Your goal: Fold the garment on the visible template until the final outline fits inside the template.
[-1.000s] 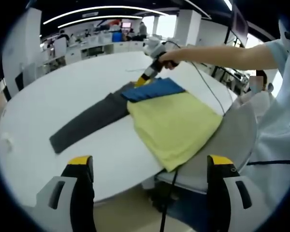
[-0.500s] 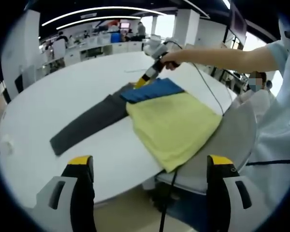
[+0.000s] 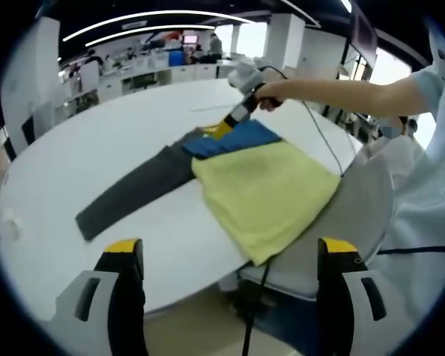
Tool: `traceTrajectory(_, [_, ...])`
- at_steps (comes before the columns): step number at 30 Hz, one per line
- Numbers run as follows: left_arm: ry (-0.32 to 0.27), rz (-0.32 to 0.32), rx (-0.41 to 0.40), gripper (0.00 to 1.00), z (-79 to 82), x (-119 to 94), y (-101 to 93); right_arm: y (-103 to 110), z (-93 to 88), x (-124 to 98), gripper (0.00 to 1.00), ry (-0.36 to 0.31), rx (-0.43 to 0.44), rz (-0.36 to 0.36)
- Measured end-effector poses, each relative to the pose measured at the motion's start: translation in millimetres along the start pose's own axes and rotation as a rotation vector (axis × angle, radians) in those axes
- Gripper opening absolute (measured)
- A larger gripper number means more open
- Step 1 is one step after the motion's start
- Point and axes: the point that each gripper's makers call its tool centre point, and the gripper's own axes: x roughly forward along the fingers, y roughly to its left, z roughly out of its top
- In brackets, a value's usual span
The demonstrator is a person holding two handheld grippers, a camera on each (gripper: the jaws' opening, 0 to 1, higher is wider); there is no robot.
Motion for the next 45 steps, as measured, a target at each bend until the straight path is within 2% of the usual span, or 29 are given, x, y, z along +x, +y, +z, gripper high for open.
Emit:
traceTrajectory(6, [-0.003, 0.001, 0.004, 0.94, 1.2, -0.3, -1.2, -7.1, -0.2, -8.6, 0.65, -0.041, -0.005, -0.037])
traceTrajectory(18, [-0.006, -0.008, 0.023, 0.94, 5.1, 0.6, -5.4, -12.4, -9.2, -18.2, 0.85, -0.046, -0.053, -0.099])
traceTrajectory(25, [-0.004, -0.008, 0.031, 0.94, 5.8, 1.1, -7.3, -15.2, -6.1, -28.5, 0.96, -0.073, -0.076, -0.135])
traceTrajectory(28, [-0.007, -0.011, 0.036, 0.94, 7.4, 2.0, -8.6, -7.8, -5.6, -32.9, 0.97, -0.083, -0.085, -0.133])
traceTrajectory(31, [-0.012, -0.016, 0.045, 0.94, 9.5, 2.1, -10.4, -8.3, -3.7, -32.4, 0.96, -0.083, -0.112, -0.132])
traceTrajectory(34, [-0.013, -0.018, 0.053, 0.94, 10.5, 1.8, -11.2, -7.3, -8.0, -32.5, 1.00, -0.067, -0.129, -0.139])
traceTrajectory(38, [-0.018, -0.016, 0.053, 0.94, 10.9, 0.5, -11.3, -8.5, -10.5, -34.8, 1.00, -0.062, -0.151, -0.158])
traceTrajectory(45, [-0.016, -0.017, 0.055, 0.94, 10.2, -0.4, -12.9, -9.3, -16.5, -36.5, 1.00, -0.060, -0.163, -0.165])
